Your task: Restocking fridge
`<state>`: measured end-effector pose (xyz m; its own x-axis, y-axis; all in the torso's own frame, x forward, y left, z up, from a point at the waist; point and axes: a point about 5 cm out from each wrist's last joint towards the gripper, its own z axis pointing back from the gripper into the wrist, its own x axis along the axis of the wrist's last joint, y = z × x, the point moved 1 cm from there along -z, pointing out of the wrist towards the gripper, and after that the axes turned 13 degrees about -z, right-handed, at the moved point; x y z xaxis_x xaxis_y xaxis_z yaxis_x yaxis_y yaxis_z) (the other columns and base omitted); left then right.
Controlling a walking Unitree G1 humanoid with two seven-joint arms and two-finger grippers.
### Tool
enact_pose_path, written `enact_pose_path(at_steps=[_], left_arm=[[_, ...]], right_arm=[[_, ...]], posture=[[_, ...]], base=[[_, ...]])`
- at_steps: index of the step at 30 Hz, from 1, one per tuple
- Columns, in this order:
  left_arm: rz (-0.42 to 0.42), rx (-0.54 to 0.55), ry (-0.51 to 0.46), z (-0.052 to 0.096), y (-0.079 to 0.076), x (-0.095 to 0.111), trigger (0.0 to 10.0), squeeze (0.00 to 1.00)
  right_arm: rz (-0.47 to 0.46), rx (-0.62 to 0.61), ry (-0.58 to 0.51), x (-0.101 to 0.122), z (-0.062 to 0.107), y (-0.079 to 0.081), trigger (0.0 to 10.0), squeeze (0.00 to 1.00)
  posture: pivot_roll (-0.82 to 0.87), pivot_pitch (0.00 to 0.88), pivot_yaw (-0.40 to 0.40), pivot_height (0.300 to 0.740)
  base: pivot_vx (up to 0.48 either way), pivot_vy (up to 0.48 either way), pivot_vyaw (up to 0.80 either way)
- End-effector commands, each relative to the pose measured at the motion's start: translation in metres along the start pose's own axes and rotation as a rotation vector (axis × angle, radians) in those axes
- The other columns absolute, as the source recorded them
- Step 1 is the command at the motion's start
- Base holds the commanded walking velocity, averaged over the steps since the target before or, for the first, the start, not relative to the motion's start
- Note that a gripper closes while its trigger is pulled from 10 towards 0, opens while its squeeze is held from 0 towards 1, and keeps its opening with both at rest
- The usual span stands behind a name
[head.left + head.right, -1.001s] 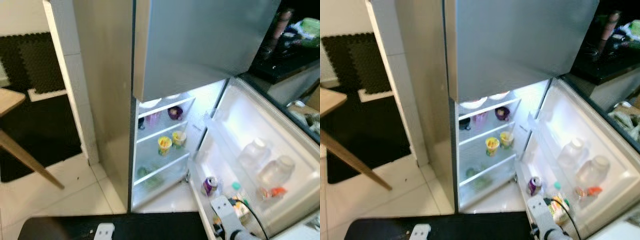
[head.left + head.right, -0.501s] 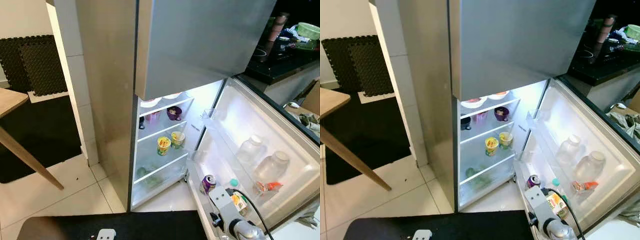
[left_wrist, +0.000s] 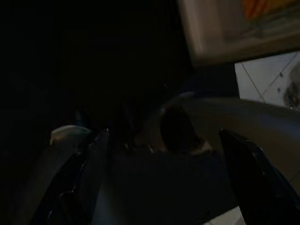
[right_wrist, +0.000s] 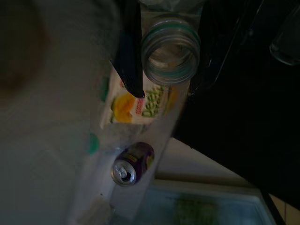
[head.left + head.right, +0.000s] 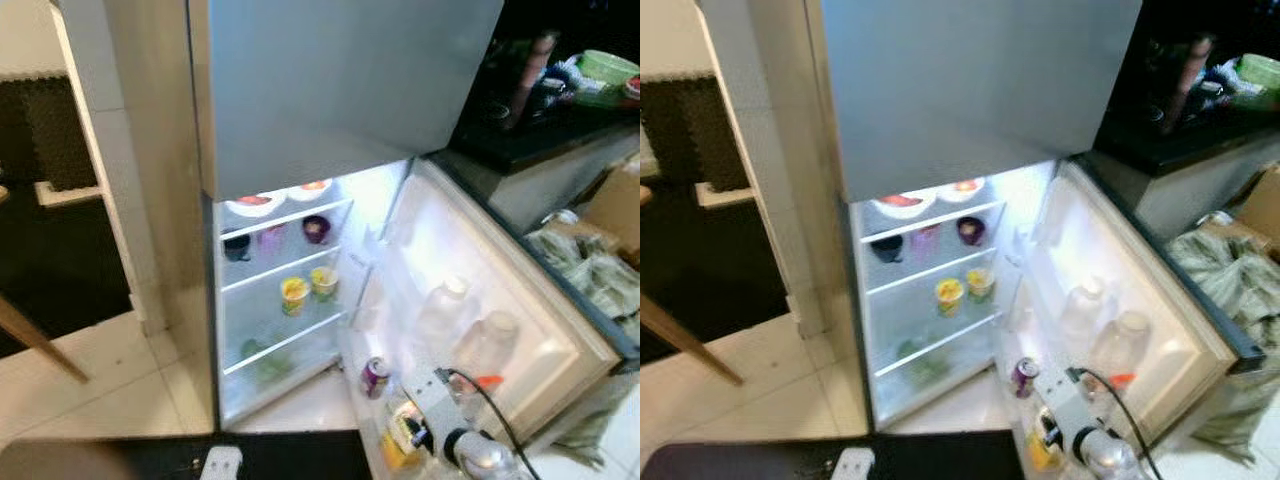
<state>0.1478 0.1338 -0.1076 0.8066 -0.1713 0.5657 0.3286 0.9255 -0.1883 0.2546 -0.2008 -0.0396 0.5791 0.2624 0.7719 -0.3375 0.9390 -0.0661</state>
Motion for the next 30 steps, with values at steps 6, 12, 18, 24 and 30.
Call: enact_pose_path(at_steps=[6, 12, 18, 24, 30], left_arm=[[-0.009, -0.007, 0.024, 0.001, -0.002, -0.008, 10.0, 0.0], [-0.016, -0.015, 0.026, 0.001, -0.005, -0.008, 10.0, 0.0], [-0.02, -0.02, 0.023, 0.0, -0.007, -0.006, 10.0, 0.0], [-0.023, -0.023, 0.022, 0.0, -0.007, -0.006, 10.0, 0.0], [-0.024, -0.022, 0.024, 0.0, -0.007, -0.007, 10.0, 0.0]], right_arm=[[0.04, 0.078, -0.021, 0.009, -0.004, 0.009, 10.0, 0.0], [0.057, 0.225, -0.03, 0.016, -0.008, 0.029, 10.0, 0.0], [0.072, 0.402, -0.002, 0.013, -0.007, 0.052, 10.0, 0.0], [0.056, 0.52, -0.01, 0.015, -0.007, 0.067, 10.0, 0.0], [-0.018, 0.551, -0.1, 0.036, -0.01, 0.071, 10.0, 0.0]], posture=[[-0.08, 0.0, -0.112, 0.74], [-0.08, 0.0, -0.113, 0.74], [-0.08, 0.0, -0.113, 0.74], [-0.08, 0.0, -0.113, 0.74], [-0.08, 0.0, -0.113, 0.74]], base=[[0.0, 0.0, 0.0], [0.0, 0.0, 0.0], [0.0, 0.0, 0.0], [0.0, 0.0, 0.0], [0.0, 0.0, 0.0]])
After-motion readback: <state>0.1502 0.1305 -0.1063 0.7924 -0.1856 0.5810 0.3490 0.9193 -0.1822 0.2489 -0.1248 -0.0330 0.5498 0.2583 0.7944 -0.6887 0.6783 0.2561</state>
